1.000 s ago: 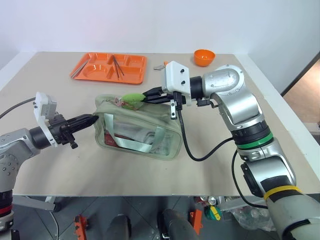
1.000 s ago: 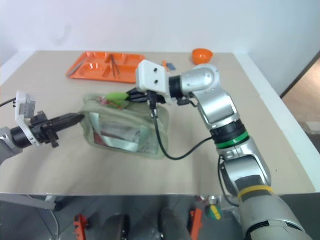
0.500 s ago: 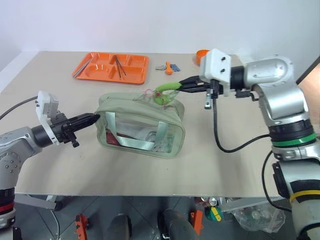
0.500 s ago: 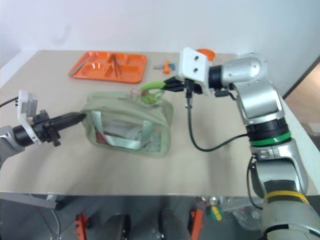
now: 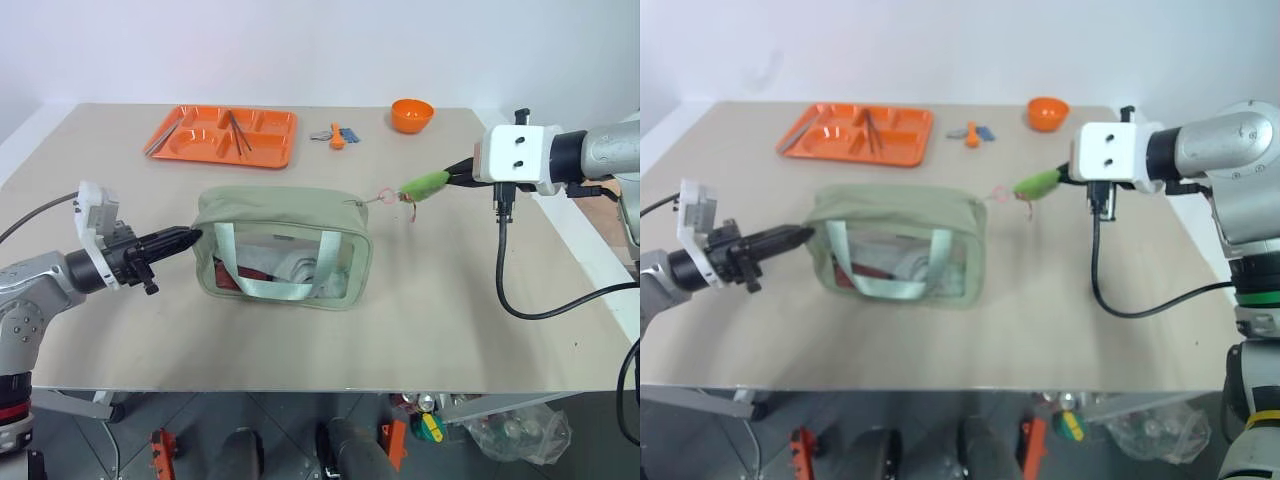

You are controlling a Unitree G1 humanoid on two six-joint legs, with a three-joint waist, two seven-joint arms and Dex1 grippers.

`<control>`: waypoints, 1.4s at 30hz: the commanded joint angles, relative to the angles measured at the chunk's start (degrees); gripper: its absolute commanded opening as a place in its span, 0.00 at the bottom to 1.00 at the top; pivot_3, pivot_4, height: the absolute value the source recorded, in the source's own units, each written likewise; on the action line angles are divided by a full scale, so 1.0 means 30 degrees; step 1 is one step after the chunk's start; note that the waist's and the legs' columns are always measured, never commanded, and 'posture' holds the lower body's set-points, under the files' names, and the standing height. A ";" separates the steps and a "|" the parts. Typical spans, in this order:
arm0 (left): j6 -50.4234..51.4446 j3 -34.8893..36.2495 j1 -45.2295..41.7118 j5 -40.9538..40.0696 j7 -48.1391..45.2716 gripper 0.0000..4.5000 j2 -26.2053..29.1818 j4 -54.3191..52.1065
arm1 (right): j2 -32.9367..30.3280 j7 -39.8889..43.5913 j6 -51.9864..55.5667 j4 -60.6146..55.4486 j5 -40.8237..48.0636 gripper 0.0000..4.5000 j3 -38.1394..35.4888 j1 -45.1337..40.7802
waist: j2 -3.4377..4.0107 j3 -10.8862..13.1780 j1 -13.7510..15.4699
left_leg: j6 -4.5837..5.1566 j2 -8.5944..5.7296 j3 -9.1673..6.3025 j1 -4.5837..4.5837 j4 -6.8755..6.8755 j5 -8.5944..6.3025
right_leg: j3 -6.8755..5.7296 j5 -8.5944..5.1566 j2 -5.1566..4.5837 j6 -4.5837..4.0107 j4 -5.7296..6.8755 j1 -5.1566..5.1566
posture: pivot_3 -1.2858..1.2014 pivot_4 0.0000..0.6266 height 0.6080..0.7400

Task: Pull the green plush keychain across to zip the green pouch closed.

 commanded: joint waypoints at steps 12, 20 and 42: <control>0.0728 0.0323 0.0027 -0.0149 0.0224 0.00 0.0298 -0.0240 | 0.5222 -0.7059 -0.0425 -0.1442 -0.6463 0.01 0.3296 0.6683 | -0.0013 -0.0008 -0.0215 | -0.0092 0.0013 0.0017 0.0027 0.0012 0.0025 | 0.0054 0.0035 0.0030 0.0016 0.0030 -0.0001 | 0.52 0.24 1.00; 0.1071 0.0586 0.0060 -0.0271 0.0403 0.00 0.0420 -0.0441 | 0.5852 -0.7277 -0.0956 -0.0114 -0.5979 0.01 0.2514 0.6188 | -0.0031 -0.0020 -0.0279 | -0.0122 0.0007 0.0074 0.0096 0.0033 0.0051 | 0.0118 0.0035 0.0038 -0.0023 0.0028 0.0042 | 0.52 0.24 1.00; 0.2446 0.3205 0.1055 -0.1872 0.1964 1.00 0.0468 -0.0492 | 0.3355 -0.1596 1.3689 -0.5060 0.8431 0.79 -0.6236 0.7154 | -0.0021 -0.0009 -0.0347 | -0.0074 0.0047 0.0070 0.0048 -0.0025 0.0018 | 0.0139 0.0057 0.0094 0.0008 0.0017 -0.0020 | 0.52 0.24 1.00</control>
